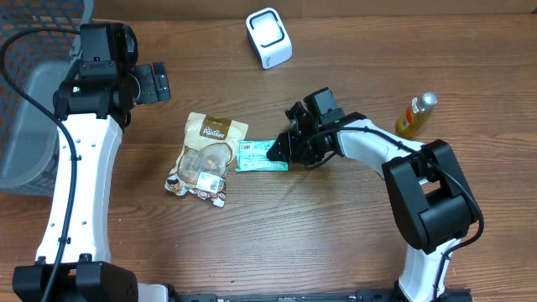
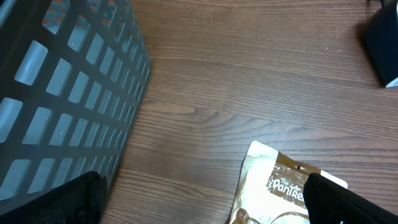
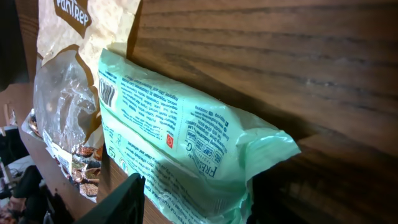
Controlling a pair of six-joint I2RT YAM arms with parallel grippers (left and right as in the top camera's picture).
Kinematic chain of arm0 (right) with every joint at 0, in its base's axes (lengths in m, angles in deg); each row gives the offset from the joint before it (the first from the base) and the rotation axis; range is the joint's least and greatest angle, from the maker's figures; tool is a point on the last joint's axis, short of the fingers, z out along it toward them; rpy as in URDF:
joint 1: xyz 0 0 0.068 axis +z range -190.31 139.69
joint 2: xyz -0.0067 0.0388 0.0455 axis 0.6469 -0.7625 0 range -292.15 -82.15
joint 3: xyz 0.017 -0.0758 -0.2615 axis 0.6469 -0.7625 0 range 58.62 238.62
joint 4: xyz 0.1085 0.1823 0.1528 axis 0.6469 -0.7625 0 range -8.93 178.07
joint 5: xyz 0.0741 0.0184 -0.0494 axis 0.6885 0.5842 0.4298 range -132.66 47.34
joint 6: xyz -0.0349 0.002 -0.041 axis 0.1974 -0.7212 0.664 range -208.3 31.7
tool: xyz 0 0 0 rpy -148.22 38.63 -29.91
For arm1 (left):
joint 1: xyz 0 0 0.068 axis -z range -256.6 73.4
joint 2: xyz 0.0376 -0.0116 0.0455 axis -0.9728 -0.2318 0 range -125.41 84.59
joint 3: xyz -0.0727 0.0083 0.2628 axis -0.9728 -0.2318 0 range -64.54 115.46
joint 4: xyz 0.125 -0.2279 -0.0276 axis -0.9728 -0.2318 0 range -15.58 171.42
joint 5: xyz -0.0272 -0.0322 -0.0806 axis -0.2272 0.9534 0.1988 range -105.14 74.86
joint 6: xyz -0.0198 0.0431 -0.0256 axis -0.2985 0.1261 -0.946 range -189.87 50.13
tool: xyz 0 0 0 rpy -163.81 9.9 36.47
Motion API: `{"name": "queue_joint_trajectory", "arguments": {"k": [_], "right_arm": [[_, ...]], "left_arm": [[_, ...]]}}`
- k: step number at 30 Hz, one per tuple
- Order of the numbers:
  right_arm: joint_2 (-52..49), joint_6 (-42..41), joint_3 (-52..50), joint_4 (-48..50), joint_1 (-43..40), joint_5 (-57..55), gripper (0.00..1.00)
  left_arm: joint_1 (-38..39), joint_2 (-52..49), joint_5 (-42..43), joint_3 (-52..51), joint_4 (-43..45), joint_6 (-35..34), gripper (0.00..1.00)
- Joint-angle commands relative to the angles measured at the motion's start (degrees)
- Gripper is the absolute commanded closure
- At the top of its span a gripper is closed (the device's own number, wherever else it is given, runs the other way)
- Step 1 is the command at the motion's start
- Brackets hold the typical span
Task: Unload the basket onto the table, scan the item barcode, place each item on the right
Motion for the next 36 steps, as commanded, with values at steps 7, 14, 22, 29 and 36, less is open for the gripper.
{"name": "queue_joint_trajectory", "arguments": {"k": [7,14,22,29,36], "right_arm": [[0.52,0.02,-1.07,3.19,3.23,-1.18,0.54],[0.52,0.0,-1.07,5.29,3.76,-1.36,0.49],[0.52,0.0,-1.07,4.94,3.76,-1.36,0.43],[0.52,-0.02,-1.07,6.19,3.78,-1.81,0.45],[0.52,-1.84,-1.07,6.38,4.35,-7.74,0.49]], "left_arm": [[0.39,-0.17,-0.17,0.39,0.07,0.42,0.01],[0.39,-0.17,-0.2,0.39,0.07,0.42,0.0],[0.39,-0.17,-0.2,0.39,0.07,0.42,0.0],[0.39,-0.17,-0.2,0.39,0.07,0.42,0.0],[0.39,-0.17,-0.2,0.39,0.07,0.42,0.01]]}}
